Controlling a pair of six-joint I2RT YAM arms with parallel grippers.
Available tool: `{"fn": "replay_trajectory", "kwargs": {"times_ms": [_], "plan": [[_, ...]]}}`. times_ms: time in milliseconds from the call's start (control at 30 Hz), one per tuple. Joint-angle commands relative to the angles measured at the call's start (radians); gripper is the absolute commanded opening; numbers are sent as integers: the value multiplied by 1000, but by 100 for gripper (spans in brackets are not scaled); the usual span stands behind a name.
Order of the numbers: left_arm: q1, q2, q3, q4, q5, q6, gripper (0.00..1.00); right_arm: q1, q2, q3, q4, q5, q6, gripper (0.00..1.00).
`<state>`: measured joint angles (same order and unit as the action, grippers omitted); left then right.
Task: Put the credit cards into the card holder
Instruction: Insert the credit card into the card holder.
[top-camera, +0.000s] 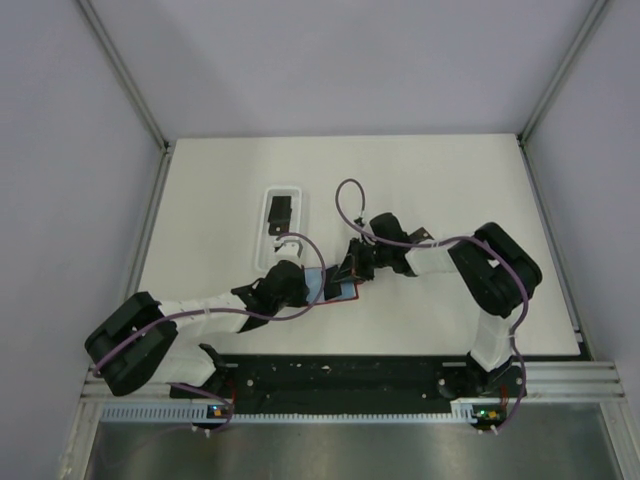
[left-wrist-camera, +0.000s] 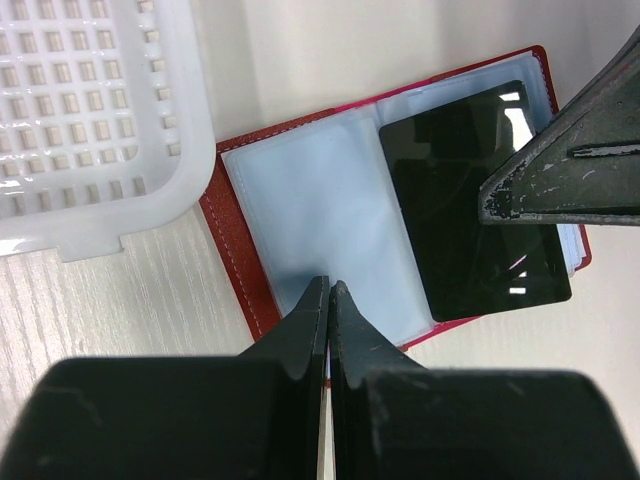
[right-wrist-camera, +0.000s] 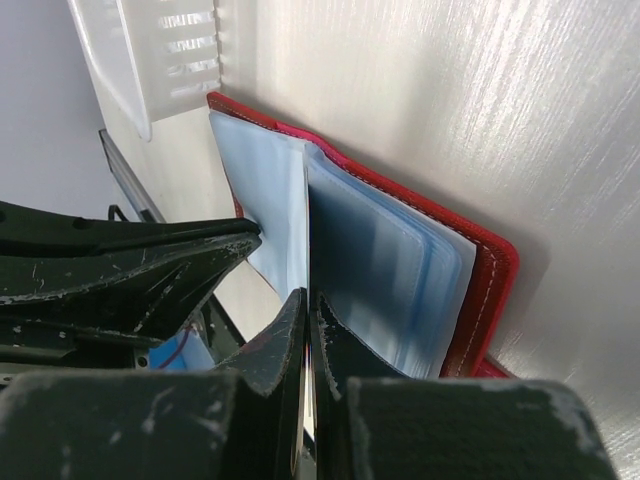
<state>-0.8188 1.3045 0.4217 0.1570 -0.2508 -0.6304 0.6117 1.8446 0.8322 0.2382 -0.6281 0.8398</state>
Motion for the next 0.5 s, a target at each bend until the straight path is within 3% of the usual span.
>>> {"fn": "replay_trajectory", "kwargs": {"times_ms": [0,467], "plan": [[4,-8,-17,-2,5,-8,0,0,30,39,15,-7,-2,0],[6,-2,-14,1,10,-5,0,13,74,71,3,-39,-15,0]]}}
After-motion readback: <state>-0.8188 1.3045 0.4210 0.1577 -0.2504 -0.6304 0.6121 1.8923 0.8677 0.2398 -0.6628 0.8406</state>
